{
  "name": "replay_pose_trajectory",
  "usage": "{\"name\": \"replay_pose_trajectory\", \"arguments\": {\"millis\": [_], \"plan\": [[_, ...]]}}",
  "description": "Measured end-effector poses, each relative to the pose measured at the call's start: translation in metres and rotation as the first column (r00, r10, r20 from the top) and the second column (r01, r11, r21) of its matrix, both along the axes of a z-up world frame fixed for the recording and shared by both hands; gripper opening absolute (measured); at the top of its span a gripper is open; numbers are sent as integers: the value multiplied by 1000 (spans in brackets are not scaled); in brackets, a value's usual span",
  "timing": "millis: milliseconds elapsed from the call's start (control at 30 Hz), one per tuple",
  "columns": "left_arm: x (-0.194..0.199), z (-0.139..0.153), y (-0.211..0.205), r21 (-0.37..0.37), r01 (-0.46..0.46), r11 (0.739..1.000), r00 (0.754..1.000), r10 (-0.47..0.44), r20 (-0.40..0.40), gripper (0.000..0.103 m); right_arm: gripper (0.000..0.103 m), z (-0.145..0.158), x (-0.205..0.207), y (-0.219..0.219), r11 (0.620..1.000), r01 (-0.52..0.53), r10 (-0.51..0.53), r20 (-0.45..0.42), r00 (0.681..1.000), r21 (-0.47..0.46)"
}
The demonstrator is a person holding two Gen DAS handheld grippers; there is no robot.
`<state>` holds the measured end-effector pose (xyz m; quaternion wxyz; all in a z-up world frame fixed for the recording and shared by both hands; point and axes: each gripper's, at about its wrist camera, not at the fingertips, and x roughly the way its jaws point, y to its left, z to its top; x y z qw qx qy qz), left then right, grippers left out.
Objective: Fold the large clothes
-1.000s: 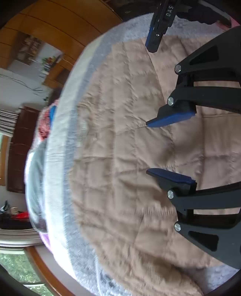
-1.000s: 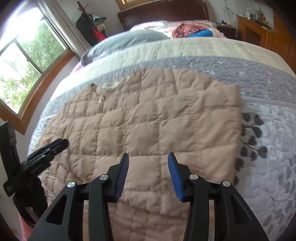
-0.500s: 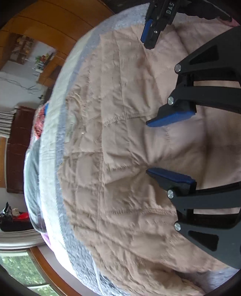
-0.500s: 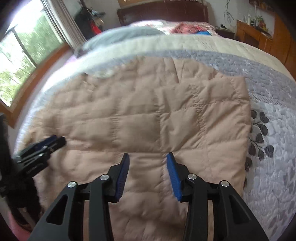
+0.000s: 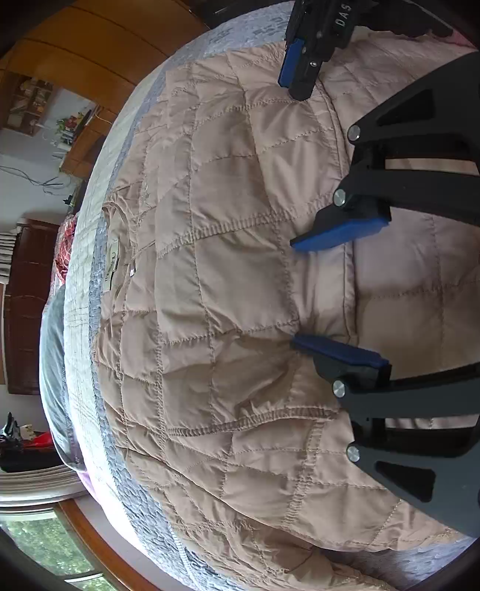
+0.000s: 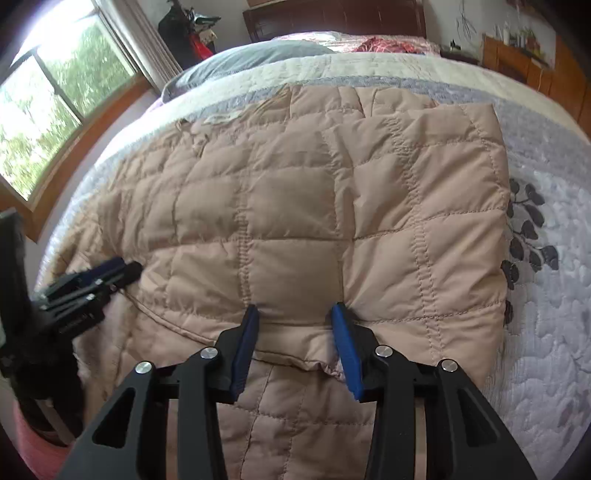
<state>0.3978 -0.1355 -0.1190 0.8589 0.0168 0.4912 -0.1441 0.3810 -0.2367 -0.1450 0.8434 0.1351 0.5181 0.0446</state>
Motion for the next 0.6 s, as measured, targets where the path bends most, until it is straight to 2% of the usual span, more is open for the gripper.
{"name": "replay_pose_trajectory", "arguments": {"millis": [67,133,200,267,367,433,500,567,600], "plan": [[-5,9,10,-35,-16,999,1000,15,-18,46,42,10,-8,-13,997,15,-17,18,1000,80],[-12,23,26,-89,-33,996,999,32,-15,47,43,27,-24,-22,992,10,-20,77,997,125],[-24,37,48,-111,-55,992,998,56,-2,55,44,41,-40,-26,995,25,-35,105,994,97],[-41,51,82,-115,-98,989,994,103,33,60,45,47,-57,-38,995,60,-68,95,993,82],[-64,60,149,-105,-206,973,976,212,53,63,45,46,-75,-56,992,89,-97,89,991,88],[-77,57,197,-101,-299,949,952,304,36,63,45,40,-80,-62,992,102,-107,79,991,69],[-89,52,248,-87,-408,909,911,411,23,63,45,31,-85,-66,993,107,-110,62,992,48],[-105,45,302,-60,-526,849,850,527,15,63,45,23,-86,-63,994,105,-107,49,993,44],[-115,40,332,-53,-590,805,806,591,3,63,45,19,-86,-60,994,102,-104,41,994,42]]}}
